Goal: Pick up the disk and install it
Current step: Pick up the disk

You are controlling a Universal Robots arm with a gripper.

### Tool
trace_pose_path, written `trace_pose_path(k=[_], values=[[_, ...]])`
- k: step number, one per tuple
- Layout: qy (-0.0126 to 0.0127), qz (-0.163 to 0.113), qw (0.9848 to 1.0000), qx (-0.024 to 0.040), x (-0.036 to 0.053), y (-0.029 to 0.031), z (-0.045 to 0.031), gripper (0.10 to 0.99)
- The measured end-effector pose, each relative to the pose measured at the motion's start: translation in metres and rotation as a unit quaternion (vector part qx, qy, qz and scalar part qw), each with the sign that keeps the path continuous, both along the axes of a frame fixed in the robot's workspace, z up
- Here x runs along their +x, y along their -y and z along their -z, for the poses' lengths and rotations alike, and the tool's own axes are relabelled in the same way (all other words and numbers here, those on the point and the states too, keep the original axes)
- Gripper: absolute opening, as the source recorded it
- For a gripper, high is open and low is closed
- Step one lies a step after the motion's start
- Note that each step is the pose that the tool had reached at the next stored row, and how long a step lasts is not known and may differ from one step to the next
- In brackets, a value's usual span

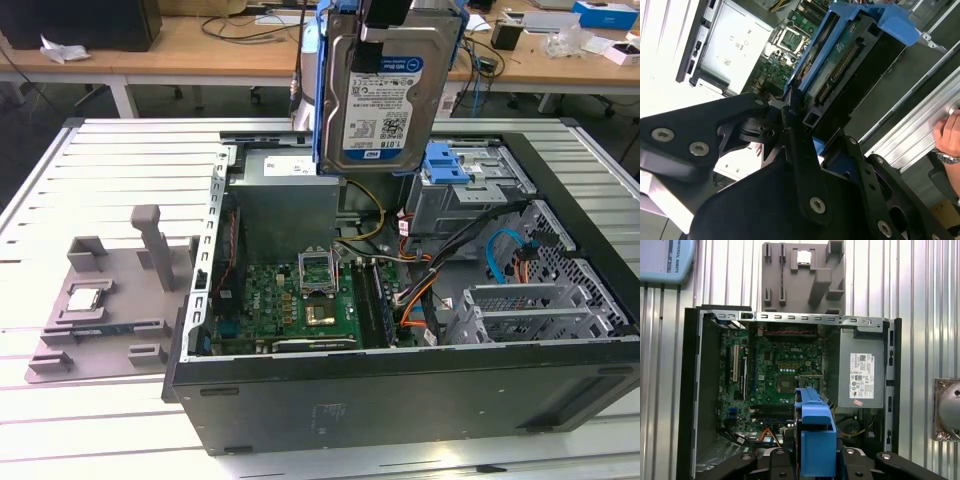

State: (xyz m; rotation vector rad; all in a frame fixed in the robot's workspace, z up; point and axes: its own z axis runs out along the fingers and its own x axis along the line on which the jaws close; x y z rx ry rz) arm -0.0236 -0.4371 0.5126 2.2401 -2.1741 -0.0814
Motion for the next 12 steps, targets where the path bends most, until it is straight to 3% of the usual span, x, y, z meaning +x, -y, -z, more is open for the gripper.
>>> trace_pose_path(k=[12], values=[[0.0000,0.000,1.0000,0.0000,0.0007,0.0151,0.0015,0.365]])
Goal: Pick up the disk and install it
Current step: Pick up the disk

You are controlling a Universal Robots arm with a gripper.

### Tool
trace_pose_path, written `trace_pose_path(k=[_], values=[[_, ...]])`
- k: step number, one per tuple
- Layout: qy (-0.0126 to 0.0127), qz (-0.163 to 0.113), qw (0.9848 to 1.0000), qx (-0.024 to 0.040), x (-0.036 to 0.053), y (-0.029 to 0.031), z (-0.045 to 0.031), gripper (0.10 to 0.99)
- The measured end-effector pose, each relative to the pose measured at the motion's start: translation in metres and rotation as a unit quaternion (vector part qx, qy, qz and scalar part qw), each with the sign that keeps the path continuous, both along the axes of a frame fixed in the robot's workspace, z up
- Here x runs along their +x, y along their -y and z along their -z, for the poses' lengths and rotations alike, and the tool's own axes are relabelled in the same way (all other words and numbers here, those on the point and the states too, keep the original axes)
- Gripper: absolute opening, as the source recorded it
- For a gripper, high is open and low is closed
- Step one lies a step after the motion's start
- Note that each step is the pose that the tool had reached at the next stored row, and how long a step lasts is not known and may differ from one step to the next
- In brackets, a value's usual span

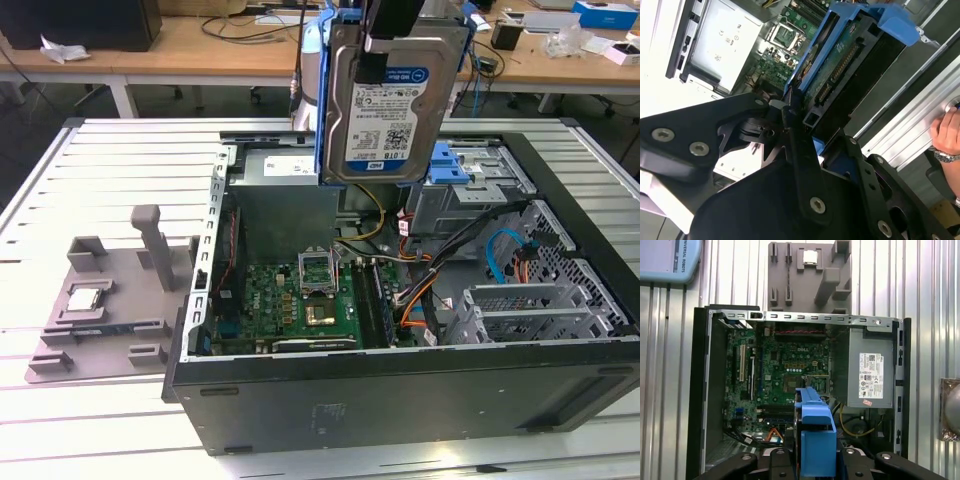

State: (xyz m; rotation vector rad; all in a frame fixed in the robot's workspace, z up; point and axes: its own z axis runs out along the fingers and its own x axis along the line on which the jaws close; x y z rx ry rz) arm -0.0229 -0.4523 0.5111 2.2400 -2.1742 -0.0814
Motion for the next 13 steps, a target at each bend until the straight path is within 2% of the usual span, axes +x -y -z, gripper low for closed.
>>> trace_pose_path(k=[7,13], values=[[0.0000,0.000,1.0000,0.0000,0.0003,0.0085,0.0007,0.365],[0.0000,0.000,1.0000,0.0000,0.0005,0.0199,0.0014,0.365]])
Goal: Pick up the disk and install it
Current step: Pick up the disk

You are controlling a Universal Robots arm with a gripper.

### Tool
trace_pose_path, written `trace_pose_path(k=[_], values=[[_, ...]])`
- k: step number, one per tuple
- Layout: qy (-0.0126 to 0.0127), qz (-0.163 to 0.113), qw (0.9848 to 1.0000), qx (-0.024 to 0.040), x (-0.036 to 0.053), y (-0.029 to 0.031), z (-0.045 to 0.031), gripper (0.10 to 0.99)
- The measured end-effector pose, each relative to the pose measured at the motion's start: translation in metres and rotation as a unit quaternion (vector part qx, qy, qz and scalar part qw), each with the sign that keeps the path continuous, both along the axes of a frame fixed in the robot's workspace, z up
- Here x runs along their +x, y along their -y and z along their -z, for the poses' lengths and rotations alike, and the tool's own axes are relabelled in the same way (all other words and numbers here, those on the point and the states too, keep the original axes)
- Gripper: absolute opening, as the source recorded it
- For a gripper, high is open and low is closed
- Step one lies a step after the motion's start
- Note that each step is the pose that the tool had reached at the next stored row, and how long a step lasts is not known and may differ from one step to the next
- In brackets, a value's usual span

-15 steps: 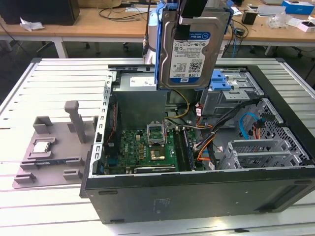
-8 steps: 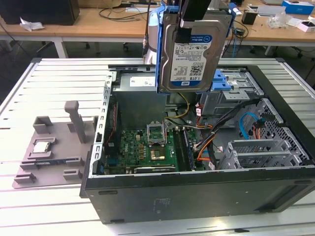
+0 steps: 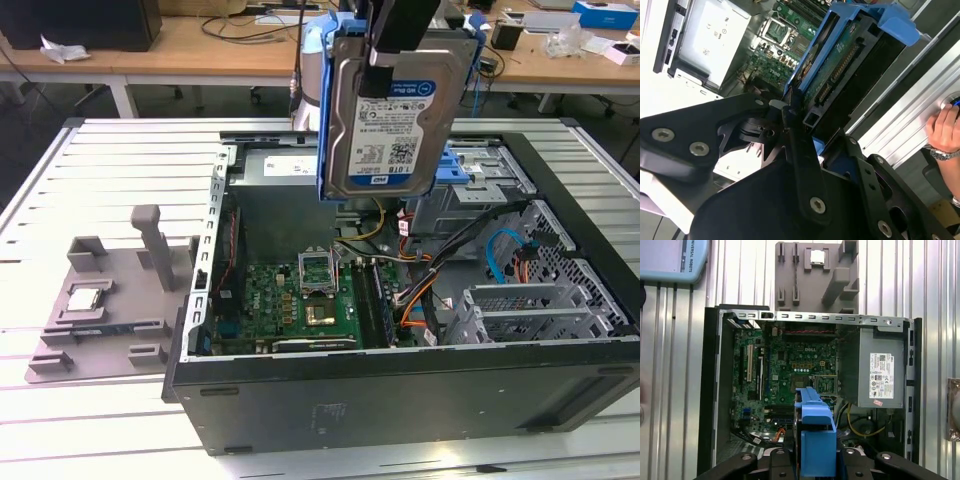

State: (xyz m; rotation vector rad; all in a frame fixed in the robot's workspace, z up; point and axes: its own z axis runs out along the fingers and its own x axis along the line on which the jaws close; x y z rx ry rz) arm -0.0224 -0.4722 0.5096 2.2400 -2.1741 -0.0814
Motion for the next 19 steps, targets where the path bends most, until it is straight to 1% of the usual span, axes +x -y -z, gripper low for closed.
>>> trace_pose_path(k=[2,3,9,11,16,19], values=[[0.0000,0.000,1.0000,0.0000,0.0000,0.0050,0.0003,0.365],[0.0000,0.000,1.0000,0.0000,0.0001,0.0090,0.0004,0.365],[0.0000,0.000,1.0000,0.0000,0.0001,0.0246,0.0011,0.365],[0.0000,0.000,1.0000,0.0000,0.0002,0.0277,0.0013,0.365],[0.0000,0.000,1.0000,0.0000,0.0002,0.0389,0.0020,0.365],[0.0000,0.000,1.0000,0.0000,0.0002,0.0444,0.0023,0.365]])
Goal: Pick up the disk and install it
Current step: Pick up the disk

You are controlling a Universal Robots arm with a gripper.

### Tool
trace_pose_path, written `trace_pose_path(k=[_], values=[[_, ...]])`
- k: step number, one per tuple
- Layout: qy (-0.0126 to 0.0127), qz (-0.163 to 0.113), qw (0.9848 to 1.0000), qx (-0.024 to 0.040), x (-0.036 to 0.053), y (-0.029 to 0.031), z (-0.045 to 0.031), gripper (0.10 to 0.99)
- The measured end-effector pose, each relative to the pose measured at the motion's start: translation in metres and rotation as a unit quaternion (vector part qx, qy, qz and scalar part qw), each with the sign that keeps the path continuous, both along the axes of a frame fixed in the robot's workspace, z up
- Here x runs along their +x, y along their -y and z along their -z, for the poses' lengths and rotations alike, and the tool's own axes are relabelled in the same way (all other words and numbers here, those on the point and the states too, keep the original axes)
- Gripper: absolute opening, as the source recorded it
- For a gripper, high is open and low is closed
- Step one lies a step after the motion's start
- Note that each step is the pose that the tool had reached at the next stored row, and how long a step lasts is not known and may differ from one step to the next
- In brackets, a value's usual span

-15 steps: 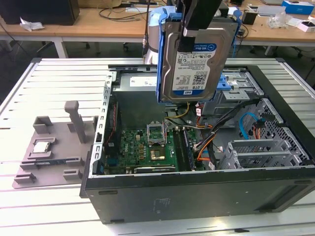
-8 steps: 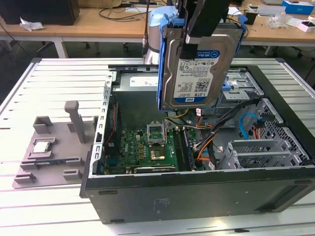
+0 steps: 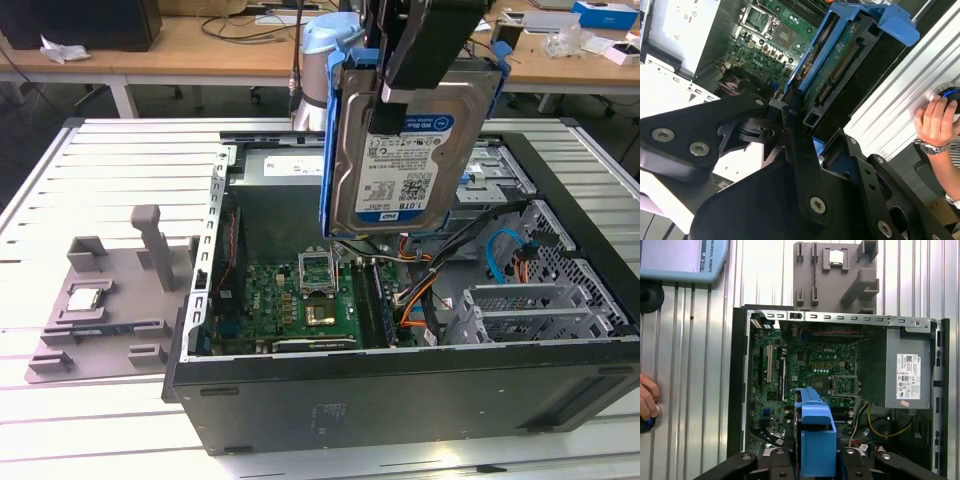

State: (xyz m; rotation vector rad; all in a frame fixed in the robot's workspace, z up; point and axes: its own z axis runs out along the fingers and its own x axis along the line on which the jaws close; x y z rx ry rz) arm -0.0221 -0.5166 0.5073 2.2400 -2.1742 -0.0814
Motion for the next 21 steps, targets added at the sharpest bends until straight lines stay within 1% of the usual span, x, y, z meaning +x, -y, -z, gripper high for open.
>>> trace_pose_path(k=[4,11,13,17,18,20,21], values=[[0.0000,0.000,1.0000,0.0000,0.0001,0.0073,0.0004,0.365],[0.0000,0.000,1.0000,0.0000,0.0002,0.0178,0.0010,0.365],[0.0000,0.000,1.0000,0.0000,0.0002,0.0229,0.0013,0.365],[0.0000,0.000,1.0000,0.0000,0.0003,0.0302,0.0017,0.365],[0.0000,0.000,1.0000,0.0000,0.0003,0.0343,0.0019,0.365],[0.0000,0.000,1.0000,0.0000,0.0003,0.0379,0.0021,0.365],[0.0000,0.000,1.0000,0.0000,0.0003,0.0408,0.0022,0.365]])
